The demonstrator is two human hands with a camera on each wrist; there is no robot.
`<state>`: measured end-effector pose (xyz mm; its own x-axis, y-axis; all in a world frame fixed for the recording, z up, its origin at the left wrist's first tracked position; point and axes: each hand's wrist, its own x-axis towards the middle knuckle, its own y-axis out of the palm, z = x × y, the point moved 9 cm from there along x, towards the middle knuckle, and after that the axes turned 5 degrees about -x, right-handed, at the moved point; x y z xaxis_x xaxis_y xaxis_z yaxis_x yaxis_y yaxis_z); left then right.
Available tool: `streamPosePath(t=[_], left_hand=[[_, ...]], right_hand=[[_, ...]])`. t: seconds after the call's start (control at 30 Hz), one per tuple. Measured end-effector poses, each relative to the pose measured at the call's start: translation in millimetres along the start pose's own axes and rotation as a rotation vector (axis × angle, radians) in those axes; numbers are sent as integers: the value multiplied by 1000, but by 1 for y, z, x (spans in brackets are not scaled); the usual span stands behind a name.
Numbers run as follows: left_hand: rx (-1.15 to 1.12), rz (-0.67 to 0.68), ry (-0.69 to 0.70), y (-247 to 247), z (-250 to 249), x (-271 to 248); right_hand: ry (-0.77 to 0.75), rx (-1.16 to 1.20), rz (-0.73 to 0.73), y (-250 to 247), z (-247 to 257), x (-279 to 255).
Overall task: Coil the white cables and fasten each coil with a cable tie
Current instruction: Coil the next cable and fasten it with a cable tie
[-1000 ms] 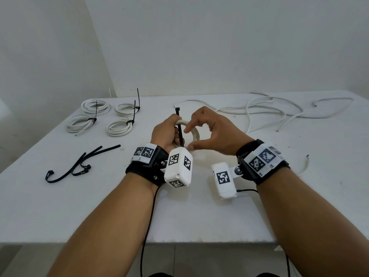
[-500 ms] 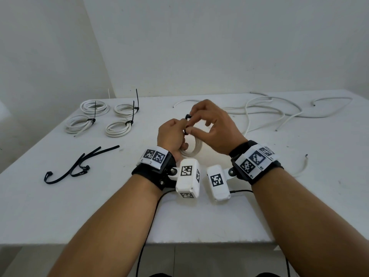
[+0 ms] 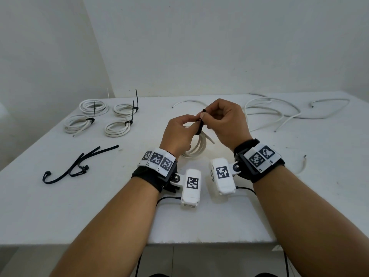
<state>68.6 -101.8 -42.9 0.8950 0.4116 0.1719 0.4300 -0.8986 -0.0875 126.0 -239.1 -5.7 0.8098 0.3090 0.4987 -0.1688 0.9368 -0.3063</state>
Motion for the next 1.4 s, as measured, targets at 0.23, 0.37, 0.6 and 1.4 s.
streamPosePath(t=[0.23, 0.37, 0.6, 1.4], left_hand=[[128, -90, 91, -11, -5, 2], [126, -115, 68, -16, -1, 4], [213, 15, 161, 1, -13, 0], [179, -183, 50, -28, 0, 9]], right_hand=[[53, 49, 38, 7, -3, 0], [50, 102, 88, 11, 0, -2], [145, 155, 40, 0, -8, 1], [174, 138, 169, 23, 2, -11]])
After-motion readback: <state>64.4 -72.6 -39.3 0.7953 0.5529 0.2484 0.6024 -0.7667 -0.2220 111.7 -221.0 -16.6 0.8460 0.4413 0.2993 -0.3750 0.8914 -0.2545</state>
